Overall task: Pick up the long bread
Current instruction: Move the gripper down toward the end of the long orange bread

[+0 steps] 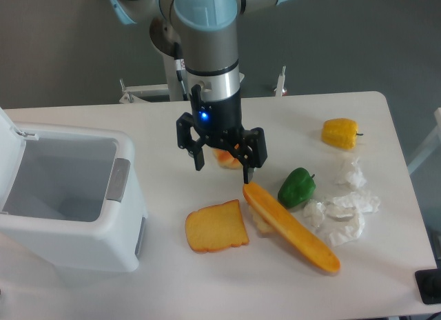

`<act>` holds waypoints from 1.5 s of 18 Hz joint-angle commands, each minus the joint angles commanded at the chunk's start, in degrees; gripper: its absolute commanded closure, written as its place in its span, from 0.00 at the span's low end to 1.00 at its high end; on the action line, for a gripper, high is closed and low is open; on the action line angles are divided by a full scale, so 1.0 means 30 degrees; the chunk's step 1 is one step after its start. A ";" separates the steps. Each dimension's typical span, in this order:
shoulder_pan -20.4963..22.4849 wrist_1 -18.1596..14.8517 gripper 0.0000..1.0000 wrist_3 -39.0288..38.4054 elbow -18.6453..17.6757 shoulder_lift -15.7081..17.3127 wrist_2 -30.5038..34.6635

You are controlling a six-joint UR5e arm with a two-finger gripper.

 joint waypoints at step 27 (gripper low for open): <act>-0.0234 -0.0879 0.00 -0.4478 -0.1147 -0.2988 0.3987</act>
